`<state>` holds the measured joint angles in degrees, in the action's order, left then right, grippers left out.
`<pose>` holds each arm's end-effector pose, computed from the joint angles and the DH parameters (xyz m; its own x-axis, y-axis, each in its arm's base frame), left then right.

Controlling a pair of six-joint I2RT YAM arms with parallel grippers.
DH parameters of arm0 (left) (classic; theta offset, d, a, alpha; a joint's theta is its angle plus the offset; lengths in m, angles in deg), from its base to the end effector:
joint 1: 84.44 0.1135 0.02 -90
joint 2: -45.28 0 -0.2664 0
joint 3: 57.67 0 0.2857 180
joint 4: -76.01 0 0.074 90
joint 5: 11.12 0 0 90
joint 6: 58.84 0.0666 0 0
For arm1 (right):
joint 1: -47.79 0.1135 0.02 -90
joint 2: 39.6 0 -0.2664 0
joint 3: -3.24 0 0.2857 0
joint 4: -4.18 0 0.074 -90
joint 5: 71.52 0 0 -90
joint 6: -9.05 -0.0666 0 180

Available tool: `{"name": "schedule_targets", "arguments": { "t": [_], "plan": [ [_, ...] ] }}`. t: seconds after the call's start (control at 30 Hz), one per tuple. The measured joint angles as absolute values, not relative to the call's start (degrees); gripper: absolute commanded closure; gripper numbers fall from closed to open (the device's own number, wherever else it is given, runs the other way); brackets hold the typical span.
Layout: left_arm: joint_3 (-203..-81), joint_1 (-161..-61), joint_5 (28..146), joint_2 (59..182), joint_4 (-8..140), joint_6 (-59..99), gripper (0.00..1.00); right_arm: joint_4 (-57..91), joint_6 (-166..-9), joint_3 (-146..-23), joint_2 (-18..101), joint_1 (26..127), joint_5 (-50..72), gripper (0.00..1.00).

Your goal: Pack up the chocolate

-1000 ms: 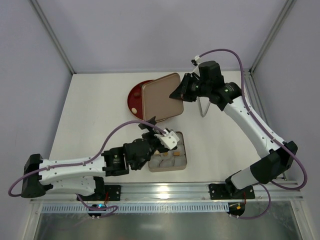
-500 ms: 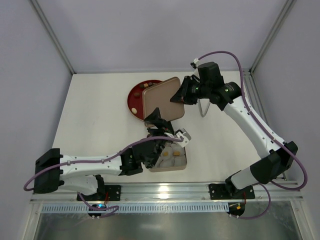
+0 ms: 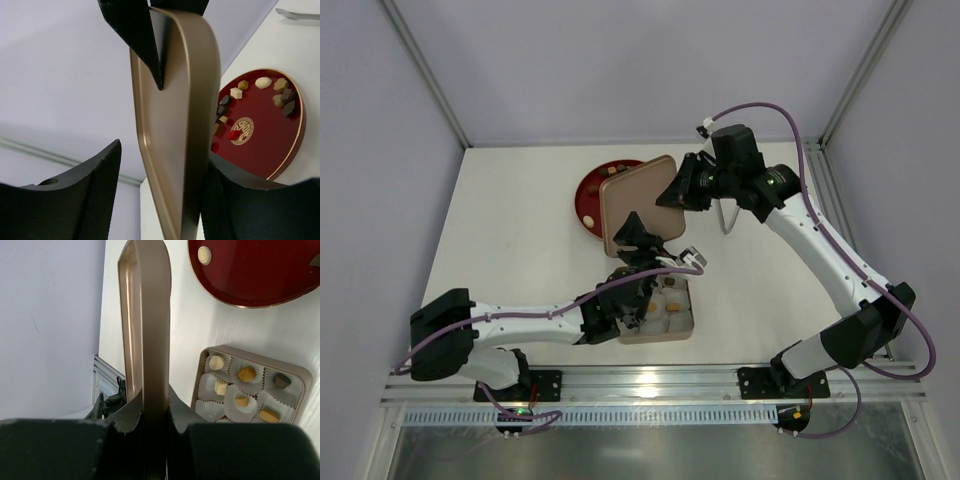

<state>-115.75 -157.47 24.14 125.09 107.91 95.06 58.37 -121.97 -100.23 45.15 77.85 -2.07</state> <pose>0.1539 -0.3179 0.2898 0.3079 0.7673 -0.5625 0.0934 0.5640 0.8205 0.3148 0.2092 0.3913 -0.8492 0.2186 -0.4808 -0.2109 0.6942 0.6882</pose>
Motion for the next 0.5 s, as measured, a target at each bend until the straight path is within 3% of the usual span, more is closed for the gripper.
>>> {"name": "schedule_targets", "arguments": {
  "t": [0.1,0.33,0.5],
  "plan": [
    [-115.88,-156.97,23.06,125.33,109.18,96.11,0.50,58.35,-122.30,-100.23,45.15,78.03,-2.05,0.96],
    [-116.71,-156.51,21.53,127.72,111.78,98.27,0.78,56.62,-124.02,-100.23,45.15,78.18,-2.05,0.95],
    [-116.71,-156.51,20.77,128.44,113.55,100.48,0.93,55.75,-125.01,-100.23,45.15,78.53,-2.16,0.94]
  ]
}}
